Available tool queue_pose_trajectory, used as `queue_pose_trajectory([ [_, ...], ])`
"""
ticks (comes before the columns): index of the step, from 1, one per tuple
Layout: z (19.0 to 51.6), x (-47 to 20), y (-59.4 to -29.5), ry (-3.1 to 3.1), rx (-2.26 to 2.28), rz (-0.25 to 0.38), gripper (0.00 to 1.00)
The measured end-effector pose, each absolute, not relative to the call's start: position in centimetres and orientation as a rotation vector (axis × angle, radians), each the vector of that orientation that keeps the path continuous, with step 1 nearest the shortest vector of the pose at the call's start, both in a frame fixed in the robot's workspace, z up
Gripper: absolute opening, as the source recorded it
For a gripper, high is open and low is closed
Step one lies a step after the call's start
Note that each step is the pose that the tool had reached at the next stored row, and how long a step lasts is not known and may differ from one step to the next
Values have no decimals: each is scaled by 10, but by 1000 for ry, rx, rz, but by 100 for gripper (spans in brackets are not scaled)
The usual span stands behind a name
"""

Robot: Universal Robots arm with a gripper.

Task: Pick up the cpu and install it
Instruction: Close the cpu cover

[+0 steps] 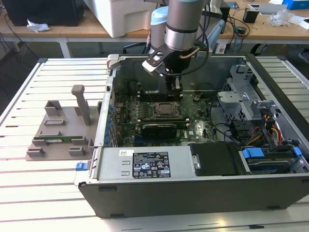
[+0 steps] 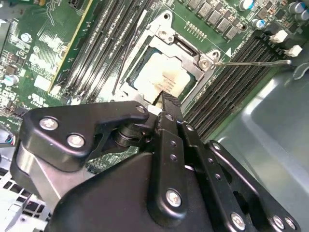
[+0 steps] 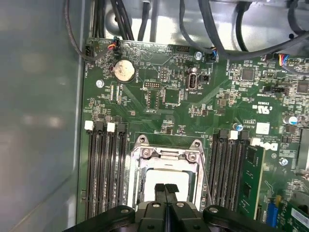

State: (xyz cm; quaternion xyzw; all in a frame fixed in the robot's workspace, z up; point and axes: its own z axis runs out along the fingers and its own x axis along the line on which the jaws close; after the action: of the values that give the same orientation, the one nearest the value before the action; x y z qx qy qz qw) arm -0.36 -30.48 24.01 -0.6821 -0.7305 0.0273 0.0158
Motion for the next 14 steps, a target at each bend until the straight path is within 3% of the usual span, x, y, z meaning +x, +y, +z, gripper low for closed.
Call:
queue_pose_trajectory([
  [9, 277, -4, -305, -2272, -2122, 85, 11],
  [14, 280, -4, -305, -2272, -2122, 85, 11],
])
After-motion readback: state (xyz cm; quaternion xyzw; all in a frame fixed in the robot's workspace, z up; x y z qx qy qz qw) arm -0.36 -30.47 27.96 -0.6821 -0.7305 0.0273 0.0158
